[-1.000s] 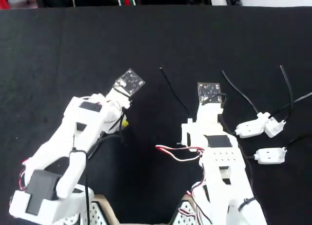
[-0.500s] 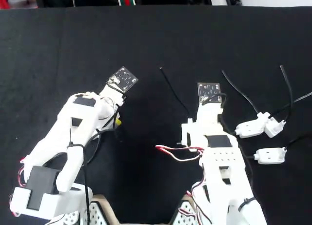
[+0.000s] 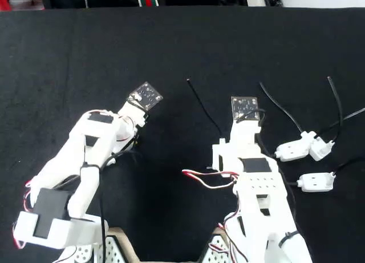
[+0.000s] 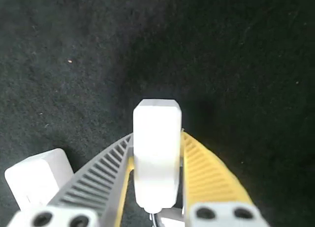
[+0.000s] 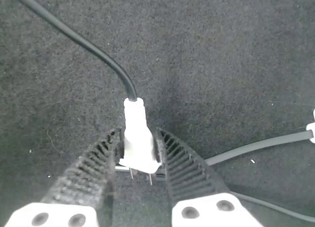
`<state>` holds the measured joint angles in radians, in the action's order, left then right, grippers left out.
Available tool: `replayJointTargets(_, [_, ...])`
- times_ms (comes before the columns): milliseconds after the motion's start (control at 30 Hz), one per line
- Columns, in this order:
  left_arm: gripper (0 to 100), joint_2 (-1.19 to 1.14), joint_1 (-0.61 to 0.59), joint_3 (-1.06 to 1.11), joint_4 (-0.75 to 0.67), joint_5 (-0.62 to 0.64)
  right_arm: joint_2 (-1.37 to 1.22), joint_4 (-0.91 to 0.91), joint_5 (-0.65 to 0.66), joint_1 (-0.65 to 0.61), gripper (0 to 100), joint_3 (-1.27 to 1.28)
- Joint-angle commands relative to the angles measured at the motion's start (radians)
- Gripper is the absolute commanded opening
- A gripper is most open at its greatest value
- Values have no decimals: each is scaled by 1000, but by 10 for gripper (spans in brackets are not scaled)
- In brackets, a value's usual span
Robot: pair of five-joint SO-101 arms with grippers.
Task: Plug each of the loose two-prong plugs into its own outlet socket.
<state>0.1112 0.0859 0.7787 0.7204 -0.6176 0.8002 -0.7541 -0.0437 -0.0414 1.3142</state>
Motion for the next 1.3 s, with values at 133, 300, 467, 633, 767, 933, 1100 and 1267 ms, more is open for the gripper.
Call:
replayJointTargets(133, [29, -29, 12, -74, 52, 0, 19, 8, 8, 14, 12, -42])
replayJointTargets(300, [29, 118, 185, -54, 218, 66, 19, 8, 9, 14, 12, -42])
replayJointTargets(467, [29, 244, 326, 99, 80, 77, 19, 8, 9, 14, 12, -42])
replayJointTargets(633, [30, 253, 326, 166, -18, 81, 19, 8, 9, 14, 12, -42])
replayJointTargets(767, [30, 253, 315, 166, -18, 77, 19, 8, 9, 14, 12, -42])
replayJointTargets(933, [147, 247, 285, 173, -18, 77, 19, 8, 9, 14, 12, -42])
replayJointTargets(1100, [277, 255, 252, 165, -18, 77, 19, 8, 9, 12, 12, -42])
replayJointTargets(1267, [284, 255, 228, 148, -26, 75, 19, 8, 9, 12, 12, -42])
